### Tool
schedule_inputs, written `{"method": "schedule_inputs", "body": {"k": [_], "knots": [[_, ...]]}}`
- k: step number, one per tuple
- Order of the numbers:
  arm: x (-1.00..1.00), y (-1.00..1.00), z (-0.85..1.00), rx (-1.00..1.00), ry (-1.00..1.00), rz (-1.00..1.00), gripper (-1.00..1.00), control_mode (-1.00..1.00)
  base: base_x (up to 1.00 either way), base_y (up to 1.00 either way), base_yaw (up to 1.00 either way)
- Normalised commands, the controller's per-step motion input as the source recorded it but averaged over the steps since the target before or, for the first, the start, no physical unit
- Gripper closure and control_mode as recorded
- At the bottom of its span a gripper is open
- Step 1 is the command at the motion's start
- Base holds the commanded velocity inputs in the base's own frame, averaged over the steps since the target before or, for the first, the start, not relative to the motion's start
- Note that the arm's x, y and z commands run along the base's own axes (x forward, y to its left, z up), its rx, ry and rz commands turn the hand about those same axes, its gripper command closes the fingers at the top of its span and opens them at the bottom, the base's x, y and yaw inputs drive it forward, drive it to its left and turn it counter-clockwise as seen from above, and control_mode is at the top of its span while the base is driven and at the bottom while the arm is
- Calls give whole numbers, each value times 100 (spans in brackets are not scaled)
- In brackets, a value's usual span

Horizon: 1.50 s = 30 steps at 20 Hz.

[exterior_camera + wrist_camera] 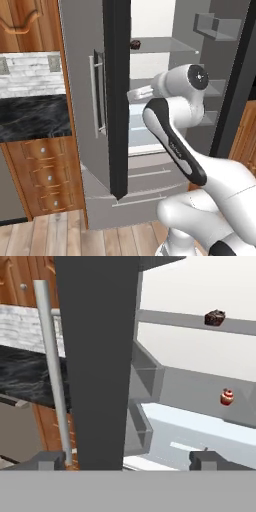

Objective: Take the cupcakes from the fridge and place them on the empty tray on the dining counter.

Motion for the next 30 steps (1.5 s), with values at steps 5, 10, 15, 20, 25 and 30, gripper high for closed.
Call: {"method": "schedule_inputs", "body": {"k": [5, 10, 15, 20, 25, 30], "knots": [[0, -64, -1, -12, -22, 15, -100, -100, 0, 0, 0], [7, -12, 27, -30, -43, 30, -100, -100, 0, 0, 0], [45, -7, 31, -45, -22, 13, -100, -100, 0, 0, 0], [46, -8, 36, -46, -11, 8, -100, -100, 0, 0, 0], [57, 0, 2, -3, 1, 0, -100, -100, 0, 0, 0], [32, 27, 0, 1, -1, 31, -100, -100, 0, 0, 0]]}}
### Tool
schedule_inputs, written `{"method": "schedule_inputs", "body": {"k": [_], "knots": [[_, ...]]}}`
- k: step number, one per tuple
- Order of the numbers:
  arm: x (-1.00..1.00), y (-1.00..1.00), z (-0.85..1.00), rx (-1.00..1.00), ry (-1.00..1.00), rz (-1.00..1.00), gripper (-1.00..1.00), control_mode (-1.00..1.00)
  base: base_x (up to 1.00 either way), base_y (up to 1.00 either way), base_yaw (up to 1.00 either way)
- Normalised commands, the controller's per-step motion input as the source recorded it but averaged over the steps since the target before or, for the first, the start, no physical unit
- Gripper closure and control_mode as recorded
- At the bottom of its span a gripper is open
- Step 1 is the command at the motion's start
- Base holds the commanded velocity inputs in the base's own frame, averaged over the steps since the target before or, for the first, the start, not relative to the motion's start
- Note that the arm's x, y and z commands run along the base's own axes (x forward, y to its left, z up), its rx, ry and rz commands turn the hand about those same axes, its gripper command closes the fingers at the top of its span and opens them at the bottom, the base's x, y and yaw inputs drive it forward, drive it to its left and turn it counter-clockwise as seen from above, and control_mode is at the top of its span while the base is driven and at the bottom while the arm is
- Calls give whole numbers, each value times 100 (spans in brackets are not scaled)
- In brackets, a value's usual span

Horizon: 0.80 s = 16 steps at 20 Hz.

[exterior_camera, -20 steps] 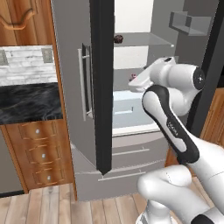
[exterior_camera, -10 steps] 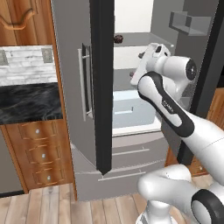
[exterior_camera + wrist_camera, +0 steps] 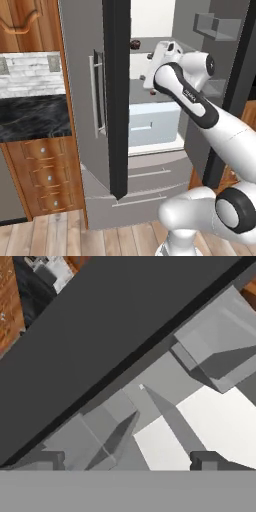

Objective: Take the cupcakes from the fridge and place them on the empty tray on the dining counter.

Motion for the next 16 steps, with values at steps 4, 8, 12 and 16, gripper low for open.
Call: {"method": "schedule_inputs", "body": {"k": [4, 8, 12, 16], "knots": [[88, 11, -2, 1, 0, 31, -100, -100, 0, 0, 0], [78, 18, -9, 0, 0, 24, -100, -100, 0, 0, 0], [24, 84, -13, 0, 0, 25, -100, -100, 0, 0, 0], [-3, 100, -9, 0, -2, 25, -100, -100, 0, 0, 0]]}}
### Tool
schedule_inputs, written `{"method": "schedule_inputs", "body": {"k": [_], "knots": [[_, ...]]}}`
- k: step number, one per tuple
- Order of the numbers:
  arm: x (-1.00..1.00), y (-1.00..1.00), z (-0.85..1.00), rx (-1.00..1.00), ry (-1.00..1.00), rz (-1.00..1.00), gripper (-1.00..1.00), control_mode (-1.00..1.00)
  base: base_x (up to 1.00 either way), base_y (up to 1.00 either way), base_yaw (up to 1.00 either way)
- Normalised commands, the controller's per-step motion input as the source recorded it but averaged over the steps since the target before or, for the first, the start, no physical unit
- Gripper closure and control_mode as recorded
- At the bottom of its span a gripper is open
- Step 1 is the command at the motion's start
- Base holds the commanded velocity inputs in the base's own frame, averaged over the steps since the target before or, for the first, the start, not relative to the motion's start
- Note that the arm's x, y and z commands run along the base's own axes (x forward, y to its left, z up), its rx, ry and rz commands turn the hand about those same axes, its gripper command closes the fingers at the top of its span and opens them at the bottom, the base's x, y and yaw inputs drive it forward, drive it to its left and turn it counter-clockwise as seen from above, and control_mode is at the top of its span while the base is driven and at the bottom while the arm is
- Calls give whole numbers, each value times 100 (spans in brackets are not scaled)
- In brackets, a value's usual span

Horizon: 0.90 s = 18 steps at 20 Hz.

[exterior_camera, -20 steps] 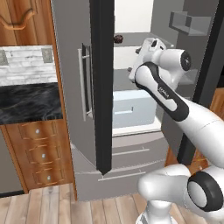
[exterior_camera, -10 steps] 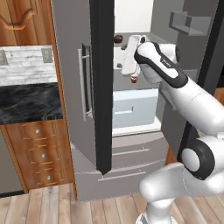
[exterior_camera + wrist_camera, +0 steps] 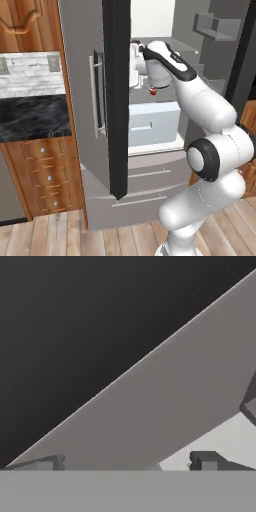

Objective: Take the cupcakes from the fridge and place them on the empty tray on the dining counter.

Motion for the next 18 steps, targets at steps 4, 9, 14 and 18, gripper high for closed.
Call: {"method": "schedule_inputs", "body": {"k": [4, 9, 14, 18], "knots": [[-66, 100, 0, -6, -23, 29, -100, -100, 0, 0, 0], [-86, 100, 0, -8, -31, 21, -100, -100, 0, 0, 0], [-100, 86, 5, -10, -36, 13, -100, -100, 0, 0, 0], [-97, 8, 48, -6, -40, 3, -100, -100, 0, 0, 0]]}}
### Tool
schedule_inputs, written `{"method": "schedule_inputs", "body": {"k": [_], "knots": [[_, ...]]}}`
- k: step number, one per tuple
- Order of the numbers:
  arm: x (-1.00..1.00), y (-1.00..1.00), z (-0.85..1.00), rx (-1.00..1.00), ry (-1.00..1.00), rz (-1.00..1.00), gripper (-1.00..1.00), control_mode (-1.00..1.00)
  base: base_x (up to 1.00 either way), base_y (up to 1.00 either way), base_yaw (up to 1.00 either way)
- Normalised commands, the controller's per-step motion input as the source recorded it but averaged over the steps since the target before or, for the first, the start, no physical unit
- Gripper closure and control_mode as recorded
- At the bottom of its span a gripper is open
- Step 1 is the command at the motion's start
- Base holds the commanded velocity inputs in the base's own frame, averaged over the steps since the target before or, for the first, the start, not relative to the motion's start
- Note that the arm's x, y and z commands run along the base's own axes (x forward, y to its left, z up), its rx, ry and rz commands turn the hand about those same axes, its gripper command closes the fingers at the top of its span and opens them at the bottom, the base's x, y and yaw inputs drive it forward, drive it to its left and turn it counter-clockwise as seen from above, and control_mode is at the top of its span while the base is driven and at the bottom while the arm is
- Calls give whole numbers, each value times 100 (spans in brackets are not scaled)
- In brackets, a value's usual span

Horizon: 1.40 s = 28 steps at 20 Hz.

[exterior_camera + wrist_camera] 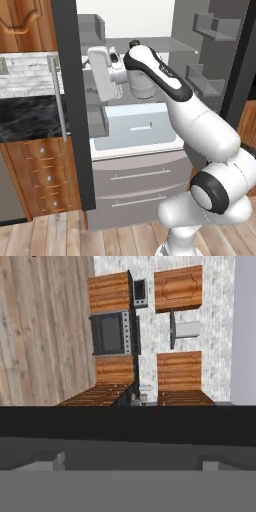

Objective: Take the cupcakes from the fridge and place them on the empty tray on the dining counter.

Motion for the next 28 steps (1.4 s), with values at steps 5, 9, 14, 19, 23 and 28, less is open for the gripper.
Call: {"method": "schedule_inputs", "body": {"k": [5, 9, 14, 19, 23, 28], "knots": [[-74, -65, 32, -8, -21, -5, -100, -100, 0, 0, 0], [-54, -93, -7, -1, 27, -34, -100, -100, 0, 0, 0], [-50, -52, 12, 6, 40, -55, -100, -100, 0, 0, 0], [-27, -73, 20, 24, 40, -63, -100, -100, 0, 0, 0], [0, -79, 0, 26, 42, -76, -100, -100, 0, 0, 0], [-9, -77, 1, 33, 42, -71, -100, -100, 0, 0, 0]]}}
